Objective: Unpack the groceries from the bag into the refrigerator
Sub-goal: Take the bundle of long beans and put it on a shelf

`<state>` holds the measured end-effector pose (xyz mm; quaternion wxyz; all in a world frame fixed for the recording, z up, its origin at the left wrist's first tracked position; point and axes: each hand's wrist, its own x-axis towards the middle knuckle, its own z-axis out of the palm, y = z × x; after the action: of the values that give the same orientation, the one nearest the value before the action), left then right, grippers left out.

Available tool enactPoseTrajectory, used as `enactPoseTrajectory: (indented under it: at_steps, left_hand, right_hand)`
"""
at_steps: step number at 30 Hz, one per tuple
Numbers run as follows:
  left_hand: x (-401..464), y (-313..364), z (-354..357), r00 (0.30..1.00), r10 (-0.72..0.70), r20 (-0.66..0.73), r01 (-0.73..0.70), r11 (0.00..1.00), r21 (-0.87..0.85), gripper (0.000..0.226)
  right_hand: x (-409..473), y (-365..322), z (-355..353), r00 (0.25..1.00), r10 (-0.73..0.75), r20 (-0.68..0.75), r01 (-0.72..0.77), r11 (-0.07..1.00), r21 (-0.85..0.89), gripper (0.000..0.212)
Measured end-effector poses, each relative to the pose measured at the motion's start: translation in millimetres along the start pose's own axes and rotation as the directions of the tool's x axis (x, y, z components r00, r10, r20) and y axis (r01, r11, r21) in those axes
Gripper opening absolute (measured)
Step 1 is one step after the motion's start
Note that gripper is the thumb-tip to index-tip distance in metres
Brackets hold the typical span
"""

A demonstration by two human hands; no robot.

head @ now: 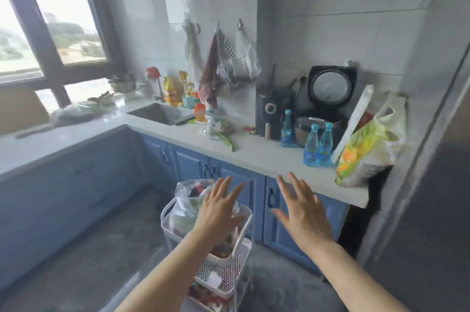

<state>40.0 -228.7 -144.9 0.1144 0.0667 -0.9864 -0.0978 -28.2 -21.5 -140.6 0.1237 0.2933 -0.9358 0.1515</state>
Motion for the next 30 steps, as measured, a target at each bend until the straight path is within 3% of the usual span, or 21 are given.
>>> enactPoseTrajectory:
  at_steps: [7,16,24,30]
  left_hand:
    - [19,-96,7,0.989,-0.147,-0.027,0.148,0.988,0.036,0.082]
    - [96,-174,34,0.958,-0.286,0.016,0.283,0.955,0.083,0.081]
    - [141,-212,67,0.951,-0.294,0.097,0.286,0.954,0.092,0.079]
    - [192,-225,88,0.962,-0.204,0.183,0.192,0.978,0.081,0.077]
  right_hand:
    - [82,-61,63,0.986,-0.136,0.101,0.132,0.990,0.039,0.077]
    - [185,-65,123,0.967,-0.204,0.155,0.193,0.978,0.078,0.076]
    - [231,-59,176,0.949,-0.210,0.237,0.197,0.977,0.075,0.076]
    - [244,-55,201,0.967,-0.120,0.223,0.105,0.992,0.075,0.078]
